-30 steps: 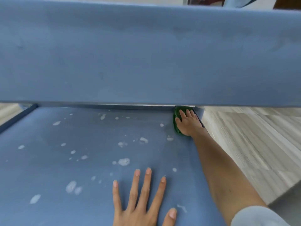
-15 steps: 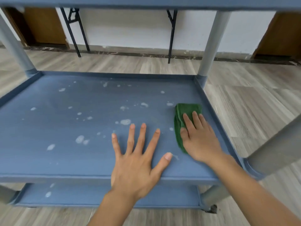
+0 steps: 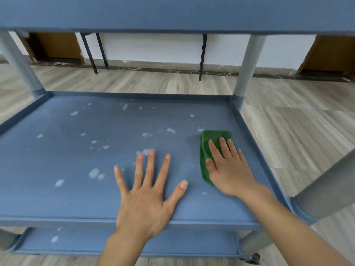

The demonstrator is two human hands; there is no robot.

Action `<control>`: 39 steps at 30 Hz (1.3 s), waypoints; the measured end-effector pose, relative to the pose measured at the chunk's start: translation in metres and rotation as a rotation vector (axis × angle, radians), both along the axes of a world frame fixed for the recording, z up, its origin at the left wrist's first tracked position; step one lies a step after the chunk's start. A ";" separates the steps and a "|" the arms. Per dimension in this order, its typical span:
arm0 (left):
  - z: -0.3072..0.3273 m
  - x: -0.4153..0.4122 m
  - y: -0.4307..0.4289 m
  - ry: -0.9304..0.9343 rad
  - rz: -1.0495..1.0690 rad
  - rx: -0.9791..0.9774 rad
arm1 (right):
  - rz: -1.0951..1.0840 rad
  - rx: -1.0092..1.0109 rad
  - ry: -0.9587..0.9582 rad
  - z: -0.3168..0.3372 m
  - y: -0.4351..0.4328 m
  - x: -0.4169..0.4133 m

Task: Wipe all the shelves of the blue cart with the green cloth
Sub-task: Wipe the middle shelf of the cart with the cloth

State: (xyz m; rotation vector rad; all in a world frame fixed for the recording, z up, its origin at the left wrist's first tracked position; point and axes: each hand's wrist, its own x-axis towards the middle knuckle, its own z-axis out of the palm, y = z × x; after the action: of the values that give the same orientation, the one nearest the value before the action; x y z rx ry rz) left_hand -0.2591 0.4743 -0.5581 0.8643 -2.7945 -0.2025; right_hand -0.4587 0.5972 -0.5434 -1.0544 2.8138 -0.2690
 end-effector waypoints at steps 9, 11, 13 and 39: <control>0.006 -0.009 0.002 0.026 -0.031 -0.077 | -0.008 0.017 -0.019 0.003 -0.118 -0.130; 0.005 -0.009 0.000 0.045 -0.039 -0.105 | -0.027 0.019 -0.020 0.006 -0.137 -0.150; 0.005 -0.008 -0.002 0.054 -0.040 -0.119 | -0.037 0.023 -0.019 0.007 -0.151 -0.163; 0.009 -0.002 -0.003 0.059 0.027 0.009 | 0.099 0.032 0.059 0.003 0.050 0.099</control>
State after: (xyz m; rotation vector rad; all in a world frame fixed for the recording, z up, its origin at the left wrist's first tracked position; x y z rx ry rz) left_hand -0.2610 0.4710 -0.5492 0.8836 -2.7275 -0.2328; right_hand -0.3602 0.6473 -0.5406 -1.2089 2.7963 -0.1860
